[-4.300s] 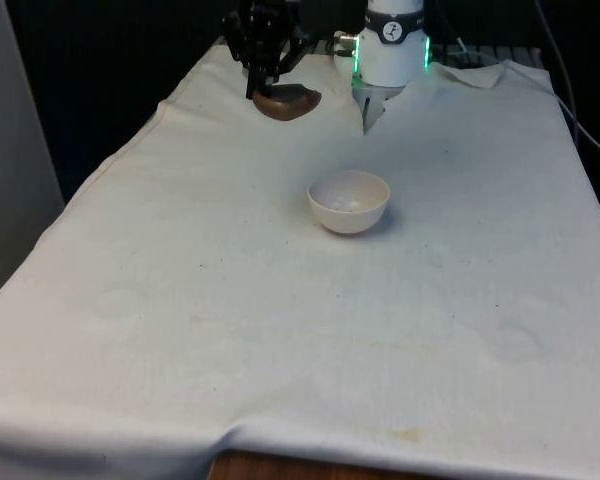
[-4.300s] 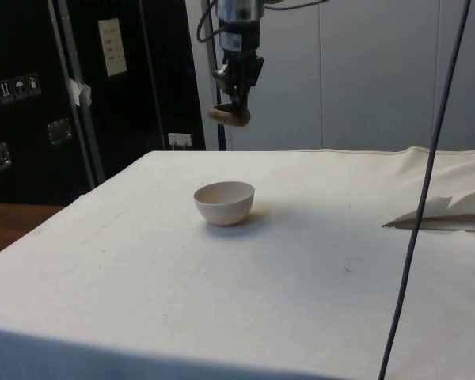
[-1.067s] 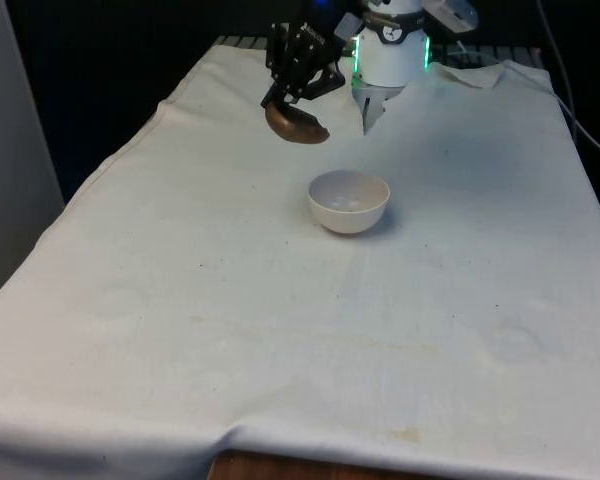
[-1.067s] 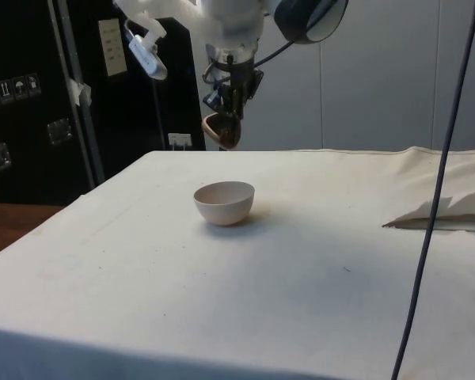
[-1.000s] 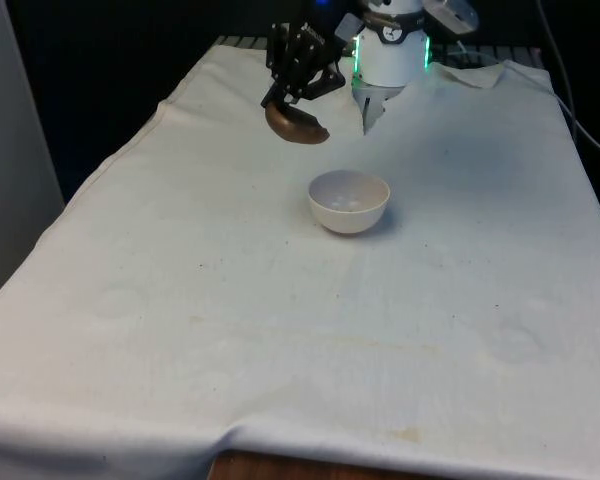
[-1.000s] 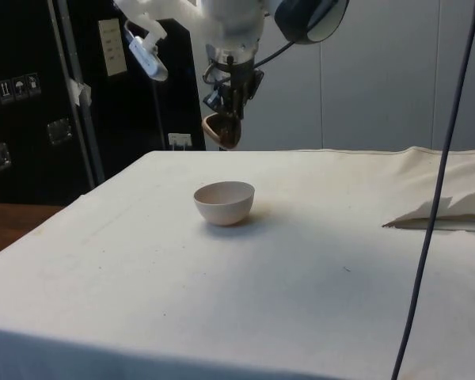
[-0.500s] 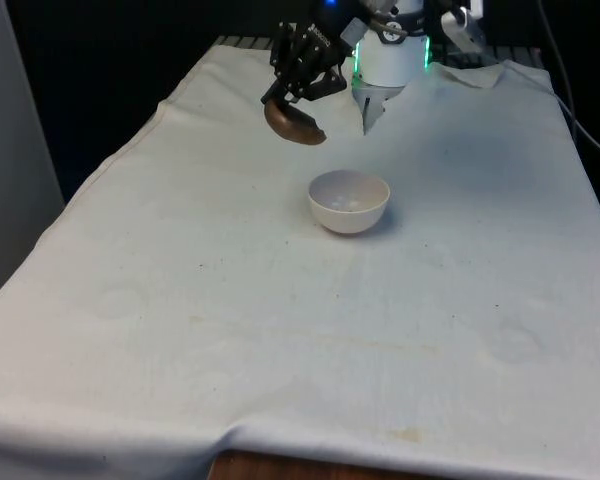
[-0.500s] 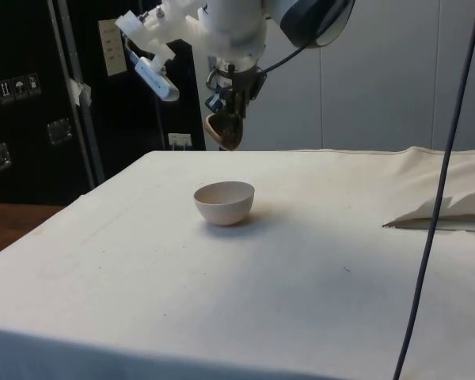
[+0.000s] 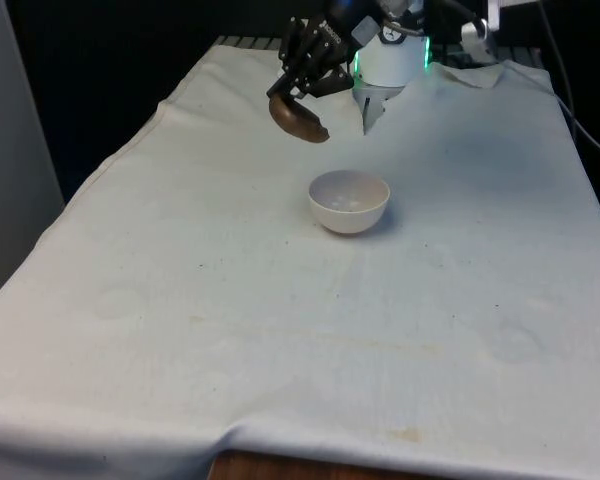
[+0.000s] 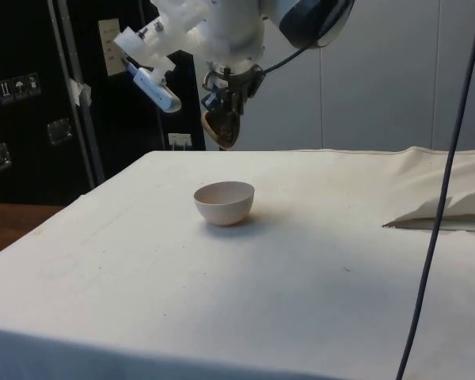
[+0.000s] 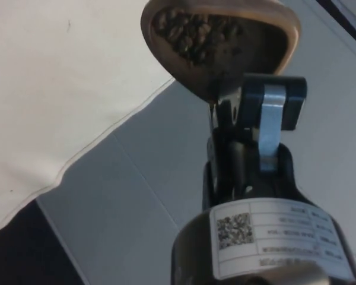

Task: Pour the coffee beans from the cup into the bowl.

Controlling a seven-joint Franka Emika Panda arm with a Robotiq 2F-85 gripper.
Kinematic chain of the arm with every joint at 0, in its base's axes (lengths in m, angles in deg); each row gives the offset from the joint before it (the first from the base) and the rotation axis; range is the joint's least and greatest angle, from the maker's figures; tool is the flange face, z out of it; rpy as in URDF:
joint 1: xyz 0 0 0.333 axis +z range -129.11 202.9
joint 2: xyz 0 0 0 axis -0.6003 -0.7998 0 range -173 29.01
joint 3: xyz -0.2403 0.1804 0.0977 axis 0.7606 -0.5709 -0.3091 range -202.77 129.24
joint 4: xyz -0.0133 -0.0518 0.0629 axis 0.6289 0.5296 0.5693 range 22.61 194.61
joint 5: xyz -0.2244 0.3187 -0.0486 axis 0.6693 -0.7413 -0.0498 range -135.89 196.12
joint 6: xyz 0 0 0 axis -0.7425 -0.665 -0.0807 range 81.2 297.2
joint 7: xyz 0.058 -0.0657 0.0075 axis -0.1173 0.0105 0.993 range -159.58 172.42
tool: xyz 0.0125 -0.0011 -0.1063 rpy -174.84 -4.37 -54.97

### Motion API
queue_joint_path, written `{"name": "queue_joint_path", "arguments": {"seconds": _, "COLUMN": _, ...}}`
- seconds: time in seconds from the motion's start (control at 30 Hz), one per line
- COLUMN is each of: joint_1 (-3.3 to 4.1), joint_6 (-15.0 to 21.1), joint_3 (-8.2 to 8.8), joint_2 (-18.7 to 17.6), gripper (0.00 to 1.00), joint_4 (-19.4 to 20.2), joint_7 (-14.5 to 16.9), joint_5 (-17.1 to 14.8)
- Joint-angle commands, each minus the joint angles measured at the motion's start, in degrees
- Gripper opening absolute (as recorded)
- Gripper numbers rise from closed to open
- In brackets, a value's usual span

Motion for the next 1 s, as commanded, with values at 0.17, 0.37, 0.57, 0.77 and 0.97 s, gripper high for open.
{"name": "queue_joint_path", "arguments": {"seconds": 0.17, "joint_1": 0.23, "joint_6": -2.6, "joint_3": -1.43, "joint_2": 0.2, "gripper": 0.03, "joint_4": 0.0, "joint_7": -4.3, "joint_5": 2.2}}
{"name": "queue_joint_path", "arguments": {"seconds": 0.37, "joint_1": 0.23, "joint_6": -4.9, "joint_3": -2.75, "joint_2": 0.0, "gripper": 0.03, "joint_4": 0.1, "joint_7": -7.4, "joint_5": 3.4}}
{"name": "queue_joint_path", "arguments": {"seconds": 0.57, "joint_1": 0.23, "joint_6": -6.9, "joint_3": -3.9, "joint_2": 0.1, "gripper": 0.03, "joint_4": 0.3, "joint_7": -9.8, "joint_5": 4.5}}
{"name": "queue_joint_path", "arguments": {"seconds": 0.77, "joint_1": 0.23, "joint_6": -10.1, "joint_3": -5.56, "joint_2": 0.8, "gripper": 0.03, "joint_4": 0.5, "joint_7": -11.8, "joint_5": 5.2}}
{"name": "queue_joint_path", "arguments": {"seconds": 0.97, "joint_1": 0.23, "joint_6": -12.9, "joint_3": -7.05, "joint_2": 1.5, "gripper": 0.03, "joint_4": 0.5, "joint_7": -13.0, "joint_5": 5.3}}
